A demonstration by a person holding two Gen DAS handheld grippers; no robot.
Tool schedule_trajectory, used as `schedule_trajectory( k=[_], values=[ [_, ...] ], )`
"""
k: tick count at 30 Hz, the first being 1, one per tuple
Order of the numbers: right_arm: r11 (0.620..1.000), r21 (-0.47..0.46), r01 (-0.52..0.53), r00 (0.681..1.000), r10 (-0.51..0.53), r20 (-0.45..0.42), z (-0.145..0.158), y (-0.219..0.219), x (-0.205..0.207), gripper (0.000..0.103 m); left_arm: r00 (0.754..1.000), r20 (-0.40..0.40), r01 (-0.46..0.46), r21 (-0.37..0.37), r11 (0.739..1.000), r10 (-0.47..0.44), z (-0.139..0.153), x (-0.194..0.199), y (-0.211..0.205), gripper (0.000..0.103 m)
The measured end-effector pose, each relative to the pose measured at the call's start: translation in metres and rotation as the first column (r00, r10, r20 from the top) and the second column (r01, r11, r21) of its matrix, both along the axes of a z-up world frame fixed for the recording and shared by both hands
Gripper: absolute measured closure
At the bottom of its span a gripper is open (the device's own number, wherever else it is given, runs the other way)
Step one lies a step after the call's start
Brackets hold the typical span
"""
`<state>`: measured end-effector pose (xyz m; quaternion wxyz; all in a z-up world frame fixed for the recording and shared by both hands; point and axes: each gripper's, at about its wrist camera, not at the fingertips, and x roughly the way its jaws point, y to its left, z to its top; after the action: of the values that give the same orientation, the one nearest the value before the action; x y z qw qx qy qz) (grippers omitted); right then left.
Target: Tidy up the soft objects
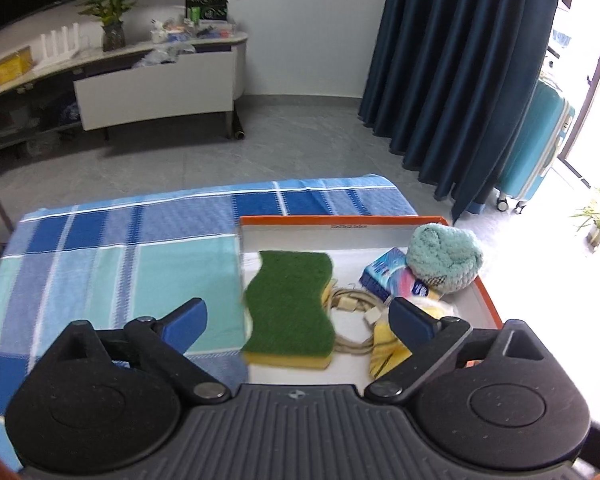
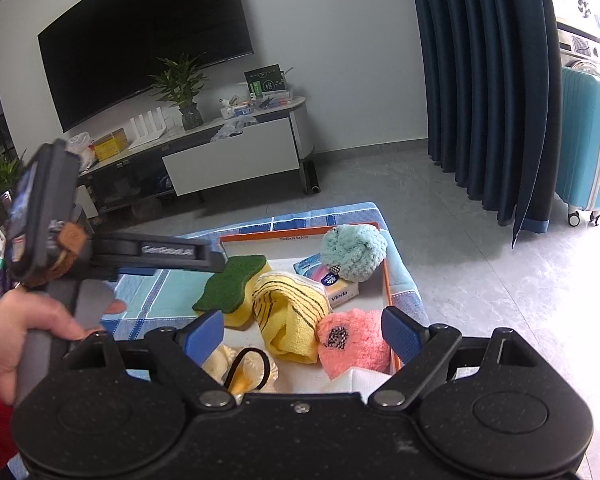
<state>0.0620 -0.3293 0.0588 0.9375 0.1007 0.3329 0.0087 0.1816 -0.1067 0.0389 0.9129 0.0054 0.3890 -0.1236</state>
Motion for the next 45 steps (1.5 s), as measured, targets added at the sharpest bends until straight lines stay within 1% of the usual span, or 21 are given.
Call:
schedule_trajectory(
  k=[4,6,8,10,12,16,20,22,26,30,34,38,45],
  values=[
    [1.000,0.006,0.011,1.000,-0.011,-0.006,-0.001,-0.001,-0.015,0.002,1.000,0.017,-0.012,0.003,1.000,0.012,0.010,-0.038,0.009,0.000],
    [1.000,0.005,0.012,1.000,-0.012,-0.010,-0.002,-0.001,-0.022,0.002,0.999,0.020,-0.035,-0.001,0.999,0.035,0.012,-0.057,0.011,0.000],
    [1.000,0.000,0.007,1.000,-0.007,-0.014,-0.002,0.000,-0.030,0.002,0.999,0.016,-0.034,0.007,0.999,0.034,0.012,-0.074,0.010,0.000],
    [1.000,-0.011,0.008,1.000,-0.009,-0.017,-0.003,0.001,-0.037,0.002,0.999,0.012,-0.044,0.020,0.999,0.044,0.010,-0.089,0.009,0.000],
    [1.000,-0.017,0.010,1.000,-0.011,-0.019,-0.003,0.001,-0.044,0.002,0.999,-0.005,-0.053,0.017,0.998,0.053,0.007,-0.100,0.009,0.000],
    [0.999,-0.028,0.016,1.000,-0.017,-0.026,-0.005,-0.001,-0.061,0.002,0.995,-0.027,-0.093,0.021,0.995,0.093,0.002,-0.122,0.011,0.000],
    [0.999,-0.027,0.024,0.999,-0.025,-0.038,-0.009,-0.005,-0.078,0.002,0.995,-0.040,-0.089,0.043,0.995,0.091,-0.007,-0.142,0.008,0.000],
    [0.999,-0.028,0.028,0.998,-0.030,-0.046,-0.010,-0.005,-0.085,0.002,0.995,-0.057,-0.080,0.033,0.996,0.082,-0.011,-0.152,0.006,0.000],
    [0.999,-0.039,0.024,0.998,-0.027,-0.054,-0.011,-0.004,-0.096,0.002,0.995,-0.053,-0.080,0.063,0.995,0.084,-0.015,-0.164,0.000,0.000],
    [0.998,-0.049,0.031,0.998,-0.034,-0.060,-0.010,-0.002,-0.102,0.002,0.995,-0.039,-0.086,0.075,0.993,0.090,-0.015,-0.174,-0.001,0.000],
    [0.998,-0.054,0.037,0.997,-0.041,-0.066,-0.010,-0.002,-0.105,0.002,0.996,-0.031,-0.087,0.059,0.994,0.089,-0.014,-0.179,-0.001,0.000],
    [0.998,-0.065,0.023,0.997,-0.027,-0.070,-0.011,0.002,-0.107,0.002,0.996,-0.033,-0.079,0.072,0.994,0.081,-0.016,-0.182,-0.004,0.000],
    [0.997,-0.068,0.020,0.997,-0.025,-0.077,-0.011,0.004,-0.105,0.002,0.996,-0.038,-0.084,0.064,0.994,0.086,-0.018,-0.182,-0.002,0.000]
  ],
)
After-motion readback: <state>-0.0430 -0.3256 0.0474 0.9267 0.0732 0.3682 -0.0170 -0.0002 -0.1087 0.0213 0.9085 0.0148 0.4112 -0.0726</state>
